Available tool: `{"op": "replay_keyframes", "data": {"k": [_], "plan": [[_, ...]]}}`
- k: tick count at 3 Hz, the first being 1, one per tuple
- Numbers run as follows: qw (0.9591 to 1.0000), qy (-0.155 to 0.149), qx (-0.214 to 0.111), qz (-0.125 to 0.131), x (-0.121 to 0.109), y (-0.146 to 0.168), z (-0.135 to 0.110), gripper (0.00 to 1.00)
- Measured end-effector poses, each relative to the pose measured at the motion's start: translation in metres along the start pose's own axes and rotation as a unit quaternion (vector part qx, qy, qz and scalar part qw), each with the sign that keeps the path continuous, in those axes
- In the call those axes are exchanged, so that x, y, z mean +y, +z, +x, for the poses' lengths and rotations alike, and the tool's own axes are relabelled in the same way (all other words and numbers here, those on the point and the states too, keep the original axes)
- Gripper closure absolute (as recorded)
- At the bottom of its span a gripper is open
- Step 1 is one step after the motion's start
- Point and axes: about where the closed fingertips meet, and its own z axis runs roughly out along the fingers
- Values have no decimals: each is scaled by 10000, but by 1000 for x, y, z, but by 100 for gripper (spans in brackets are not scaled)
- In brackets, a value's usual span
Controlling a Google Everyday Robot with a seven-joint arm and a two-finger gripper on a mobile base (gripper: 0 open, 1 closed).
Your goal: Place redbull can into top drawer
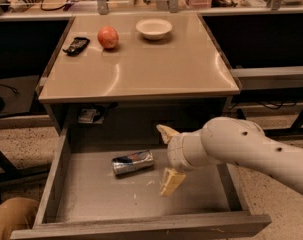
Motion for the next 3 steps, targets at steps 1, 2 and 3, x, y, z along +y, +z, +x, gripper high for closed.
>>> {"op": "replay_keyframes", "data": {"k": [1,2,3], "plan": [[9981,276,386,399,-11,-65,31,0],[9981,276,388,401,-11,-65,31,0],[9916,431,762,949,-22,-102,41,0]]}}
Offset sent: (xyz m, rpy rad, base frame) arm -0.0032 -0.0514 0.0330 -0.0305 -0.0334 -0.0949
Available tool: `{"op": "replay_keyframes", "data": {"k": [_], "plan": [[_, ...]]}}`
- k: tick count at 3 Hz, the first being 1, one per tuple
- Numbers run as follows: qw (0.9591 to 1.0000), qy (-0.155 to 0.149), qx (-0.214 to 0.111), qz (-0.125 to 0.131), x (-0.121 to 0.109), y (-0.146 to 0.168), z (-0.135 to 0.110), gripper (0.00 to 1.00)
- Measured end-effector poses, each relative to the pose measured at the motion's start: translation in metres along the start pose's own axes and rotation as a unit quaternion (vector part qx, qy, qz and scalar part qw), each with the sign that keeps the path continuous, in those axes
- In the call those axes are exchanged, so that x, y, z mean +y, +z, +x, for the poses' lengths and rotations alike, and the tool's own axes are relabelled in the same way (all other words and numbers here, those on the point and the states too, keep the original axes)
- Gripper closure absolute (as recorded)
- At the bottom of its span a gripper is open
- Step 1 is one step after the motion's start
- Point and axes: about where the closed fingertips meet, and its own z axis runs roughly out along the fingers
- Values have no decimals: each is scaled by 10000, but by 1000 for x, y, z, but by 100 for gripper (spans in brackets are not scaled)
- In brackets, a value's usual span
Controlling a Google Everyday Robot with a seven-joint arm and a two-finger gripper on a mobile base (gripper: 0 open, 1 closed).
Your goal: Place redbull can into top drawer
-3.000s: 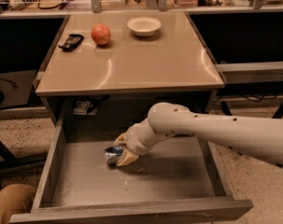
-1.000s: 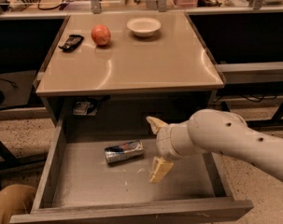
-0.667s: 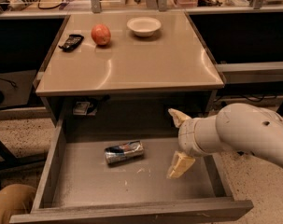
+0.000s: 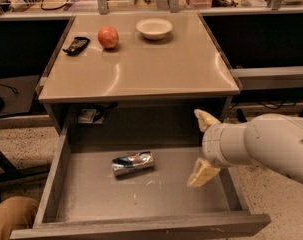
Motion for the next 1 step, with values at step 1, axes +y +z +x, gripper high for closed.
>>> {"op": "replay_keyframes", "data": {"k": [1], "plan": [[10000,-20,14,71,-4,-5,-5,0]]}}
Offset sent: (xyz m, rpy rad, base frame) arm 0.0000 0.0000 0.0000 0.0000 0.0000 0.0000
